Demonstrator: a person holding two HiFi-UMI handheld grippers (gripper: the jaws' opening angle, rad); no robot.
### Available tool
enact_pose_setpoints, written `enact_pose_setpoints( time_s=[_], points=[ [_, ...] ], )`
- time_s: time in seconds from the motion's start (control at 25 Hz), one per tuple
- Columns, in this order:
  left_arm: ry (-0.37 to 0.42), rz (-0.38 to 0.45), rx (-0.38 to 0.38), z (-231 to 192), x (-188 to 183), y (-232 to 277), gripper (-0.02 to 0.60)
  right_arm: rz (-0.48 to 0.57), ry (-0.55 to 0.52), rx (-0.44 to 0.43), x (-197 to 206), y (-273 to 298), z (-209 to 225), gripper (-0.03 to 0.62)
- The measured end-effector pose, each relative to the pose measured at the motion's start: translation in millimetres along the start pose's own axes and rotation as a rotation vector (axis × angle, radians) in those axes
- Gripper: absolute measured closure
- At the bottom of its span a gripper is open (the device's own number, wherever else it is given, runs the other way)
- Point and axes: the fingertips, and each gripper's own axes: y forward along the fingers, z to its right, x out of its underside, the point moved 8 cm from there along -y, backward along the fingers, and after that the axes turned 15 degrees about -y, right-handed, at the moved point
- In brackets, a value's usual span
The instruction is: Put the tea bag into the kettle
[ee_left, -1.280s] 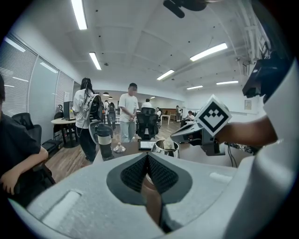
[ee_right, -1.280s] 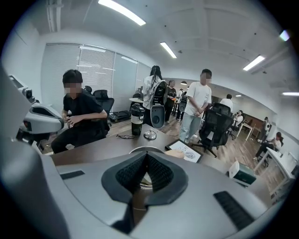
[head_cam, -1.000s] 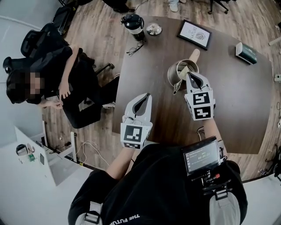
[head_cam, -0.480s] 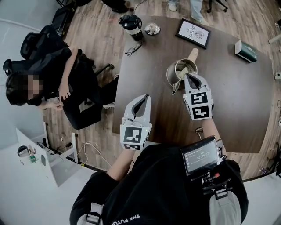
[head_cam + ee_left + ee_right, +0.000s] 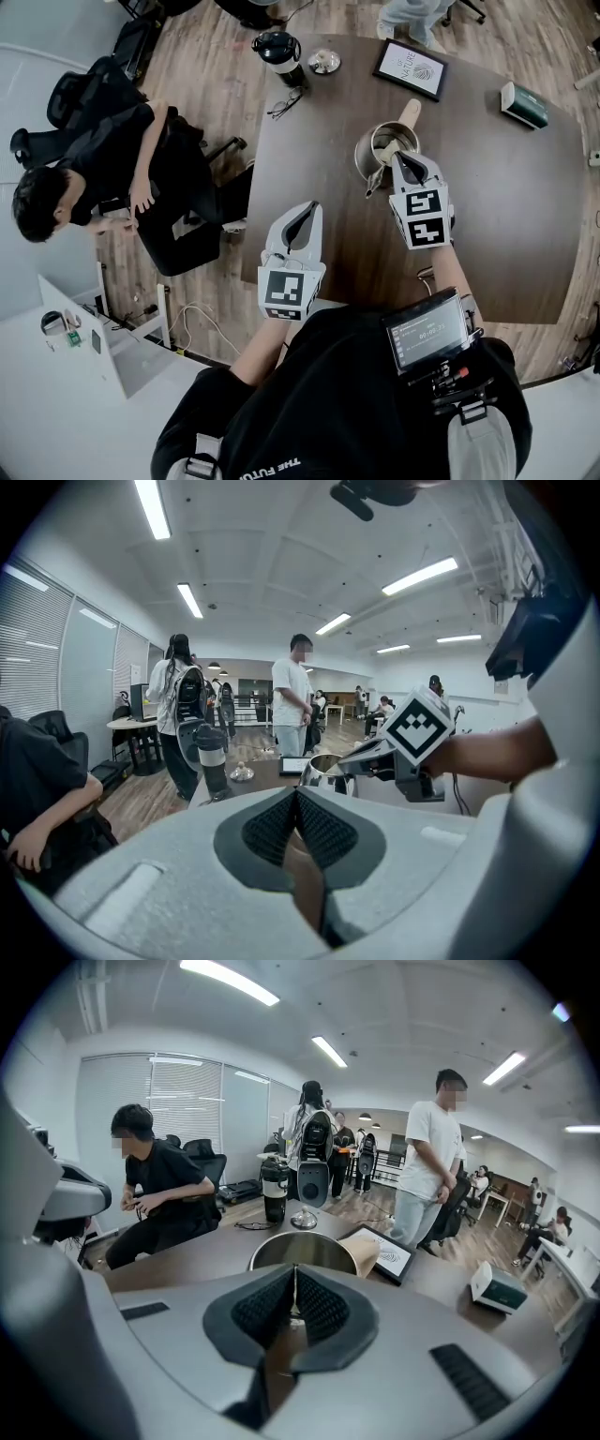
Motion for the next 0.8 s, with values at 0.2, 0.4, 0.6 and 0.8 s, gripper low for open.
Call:
enact_pose_setpoints(
  time_s=[0.2,0.4,0.6,0.8],
  points=[
    [0.009,0.014,-0.009,2,1,-9,0.577,0.011,-0.022,-0.014,-1,-2,-1,0.583],
    [0.007,0.020,-0.024,2,4,-18,0.577,0.002,-0.035,-0.003,3,-7,-2,0.583],
    [0.015,0.042,-0.019,6,4,-26,0.577,0.010,-0.075,0.007,1,-24,-8,0.583],
    [0.037,0.068,0.014,15,0,-34,0.577,0.053,-0.077,0.046,-6,-57,-14,0.583]
  ],
)
